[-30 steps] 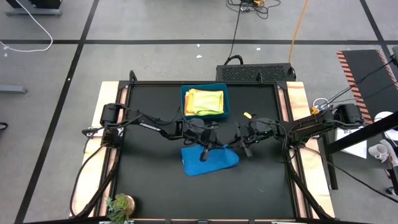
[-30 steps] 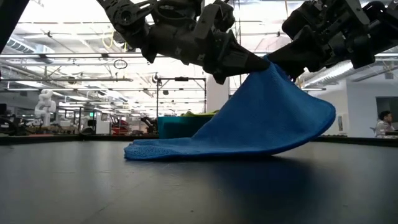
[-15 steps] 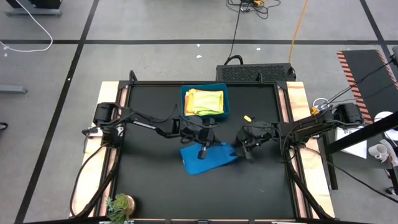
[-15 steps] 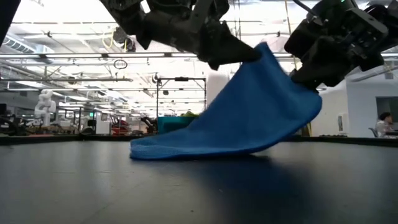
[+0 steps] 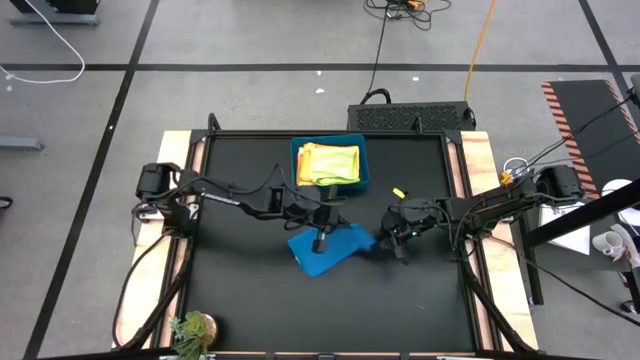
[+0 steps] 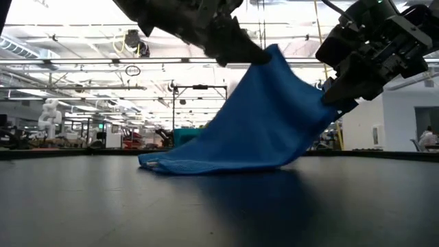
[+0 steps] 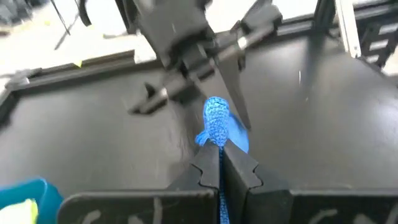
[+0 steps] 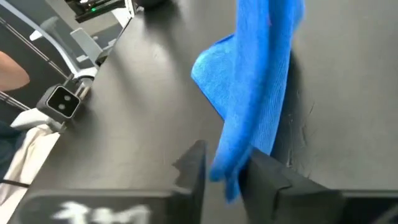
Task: Fold microfiber towels
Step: Fold the blue microfiber cloth
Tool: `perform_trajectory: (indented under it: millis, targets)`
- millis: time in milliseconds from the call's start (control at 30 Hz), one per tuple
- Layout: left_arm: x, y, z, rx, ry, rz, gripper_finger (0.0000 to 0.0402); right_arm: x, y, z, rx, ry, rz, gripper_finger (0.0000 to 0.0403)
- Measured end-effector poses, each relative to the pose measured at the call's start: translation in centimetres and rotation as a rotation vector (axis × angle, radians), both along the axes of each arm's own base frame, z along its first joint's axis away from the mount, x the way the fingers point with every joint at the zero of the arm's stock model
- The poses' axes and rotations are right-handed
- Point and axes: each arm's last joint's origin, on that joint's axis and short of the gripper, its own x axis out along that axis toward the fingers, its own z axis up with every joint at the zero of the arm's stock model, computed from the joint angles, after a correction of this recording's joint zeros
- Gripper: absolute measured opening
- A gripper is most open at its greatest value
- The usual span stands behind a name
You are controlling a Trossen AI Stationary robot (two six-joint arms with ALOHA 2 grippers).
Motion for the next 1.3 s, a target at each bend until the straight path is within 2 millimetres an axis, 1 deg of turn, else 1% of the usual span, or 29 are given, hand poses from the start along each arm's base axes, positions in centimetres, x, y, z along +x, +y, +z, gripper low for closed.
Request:
perform_trajectory:
  millis: [133,167,233,300,367,433,500,567,633,733,800,867,933,1033,1100,1200,1300]
  targets:
    - [-0.3,-0.4,0.2,0.012,0.009,0.014,0.0001,0.1,0.0,0.2,-0.011,-0.022,0.003,0.0015]
    - [-0.4,-0.5,0.4,0.013,0.012,0.015,0.0001,0.0,0.0,0.3,-0.014,-0.033,0.007,0.0008]
    - [-0.8,-0.9,0.7,0.02,0.03,0.023,0.0001,0.1,0.2,0.8,-0.011,-0.074,0.016,0.0008]
    - [-1.0,-1.6,1.3,0.031,0.006,0.033,0.0001,-0.1,0.5,1.5,-0.001,-0.113,0.03,0.0006]
    - [-1.9,-2.4,2.1,0.044,0.021,0.03,0.0001,-0.3,0.8,2.5,0.025,-0.185,0.06,0.0003]
    - [-2.1,-3.5,3.5,0.049,-0.042,0.023,0.0001,-0.7,1.3,3.7,0.054,-0.252,0.089,0.0003]
    - [-3.3,-4.6,4.4,0.054,-0.033,0.018,0.0,-0.9,1.7,5.1,0.075,-0.328,0.122,0.0002]
    - [-3.8,-5.9,5.7,0.045,-0.095,0.018,0.0,-1.3,2.2,6.5,0.086,-0.38,0.15,0.0002]
    - [-4.8,-7.1,6.6,0.037,-0.114,0.026,0.0,-1.3,2.8,8.1,0.091,-0.436,0.177,0.0002]
    - [-5.6,-8.9,7.7,0.014,-0.172,0.043,0.0,-1.3,3.6,9.8,0.08,-0.454,0.217,0.0001]
    - [-6.4,-10.2,7.8,0.002,-0.166,0.044,0.0,-1.0,4.2,11.0,0.071,-0.465,0.243,0.0001]
    - [-6.7,-11.3,8.4,-0.043,-0.2,0.037,0.0,-0.8,4.9,11.7,0.071,-0.458,0.273,0.0001]
    - [-7.3,-12.5,8.5,-0.074,-0.208,0.034,0.0,-0.4,5.7,12.7,0.078,-0.474,0.301,0.0001]
    - [-8.0,-14.1,8.7,-0.101,-0.232,0.026,0.0,0.1,6.7,13.4,0.084,-0.455,0.333,0.0001]
    - [-8.3,-14.7,8.8,-0.12,-0.242,0.025,0.0001,0.3,7.1,13.4,0.103,-0.439,0.34,0.0001]
    - [-8.5,-14.9,8.7,-0.138,-0.23,0.03,0.0008,0.6,7.0,13.3,0.133,-0.401,0.331,0.0]
    - [-8.1,-13.9,7.8,-0.139,-0.153,0.083,0.0008,0.9,6.2,12.4,0.131,-0.328,0.285,0.0]
